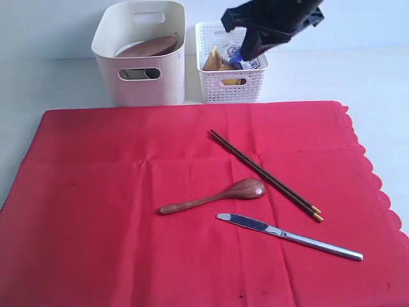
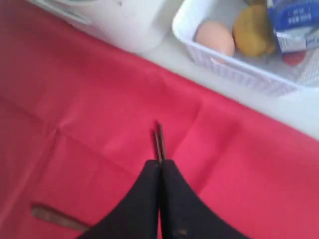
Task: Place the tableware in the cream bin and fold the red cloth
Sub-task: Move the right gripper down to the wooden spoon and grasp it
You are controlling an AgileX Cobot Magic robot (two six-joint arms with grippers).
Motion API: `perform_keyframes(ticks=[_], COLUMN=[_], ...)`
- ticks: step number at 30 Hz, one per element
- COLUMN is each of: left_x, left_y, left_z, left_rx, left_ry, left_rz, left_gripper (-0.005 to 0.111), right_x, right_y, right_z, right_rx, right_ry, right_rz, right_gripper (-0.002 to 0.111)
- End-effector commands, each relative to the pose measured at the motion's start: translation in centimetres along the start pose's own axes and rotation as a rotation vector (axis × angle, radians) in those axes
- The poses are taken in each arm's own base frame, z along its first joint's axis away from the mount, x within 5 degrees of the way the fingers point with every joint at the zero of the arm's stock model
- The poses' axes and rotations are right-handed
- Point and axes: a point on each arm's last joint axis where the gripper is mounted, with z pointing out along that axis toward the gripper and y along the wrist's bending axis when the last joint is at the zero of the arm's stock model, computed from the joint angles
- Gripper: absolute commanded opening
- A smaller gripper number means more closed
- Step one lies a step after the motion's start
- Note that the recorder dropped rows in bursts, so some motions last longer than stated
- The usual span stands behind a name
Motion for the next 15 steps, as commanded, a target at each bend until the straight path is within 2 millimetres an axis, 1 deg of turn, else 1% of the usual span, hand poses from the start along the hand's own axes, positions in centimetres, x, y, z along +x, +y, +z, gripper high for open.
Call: perform_keyframes(ticks=[1, 2, 3, 4, 5, 7, 8, 10, 11, 13, 15], left_x=[-0.1, -0.1, -0.1, -0.1, -0.1, -0.1, -0.1, -0.1, -0.1, -0.1, -0.1], left_y=[0.0, 0.0, 0.0, 0.0, 0.0, 0.0, 0.0, 0.0, 0.0, 0.0, 0.0], left_z=[-0.1, -0.1, -0.1, -0.1, -0.1, -0.1, -0.1, -0.1, -0.1, -0.1, -0.1], left_rx=[0.004, 0.004, 0.004, 0.004, 0.004, 0.004, 0.004, 0.004, 0.004, 0.004, 0.004], left_ry=[-0.012, -0.012, -0.012, -0.012, -0.012, -0.012, -0.012, -0.012, -0.012, -0.012, -0.012], left_rz=[-0.001, -0.001, -0.001, -0.001, -0.001, -0.001, -0.001, -0.001, -0.001, -0.001, -0.001], left_gripper=[0.001, 0.001, 0.001, 0.001, 0.001, 0.001, 0.001, 0.001, 0.001, 0.001, 0.001], right_x=[2.9, 3.6, 4.7, 5.3, 6.4, 7.6, 8.7, 9.8, 10.6, 11.5, 11.8], right_y=[0.3, 0.4, 0.6, 0.7, 0.9, 1.0, 1.2, 1.6, 2.1, 3.2, 3.8], right_z=[-0.8, -0.9, -1.1, -1.1, -1.1, -0.8, -0.1, 0.8, 1.5, 2.7, 3.2], right_rx=[0.0, -0.009, -0.019, -0.024, -0.036, -0.061, -0.091, -0.099, -0.101, -0.09, -0.081], right_ry=[0.016, 0.022, 0.027, 0.026, 0.027, 0.051, 0.084, 0.11, 0.123, 0.122, 0.111], right_rz=[-0.029, -0.039, -0.061, -0.072, -0.091, -0.11, -0.124, -0.166, -0.206, -0.253, -0.275], right_gripper=[0.0, 0.0, 0.0, 0.0, 0.0, 0.0, 0.0, 0.0, 0.0, 0.0, 0.0])
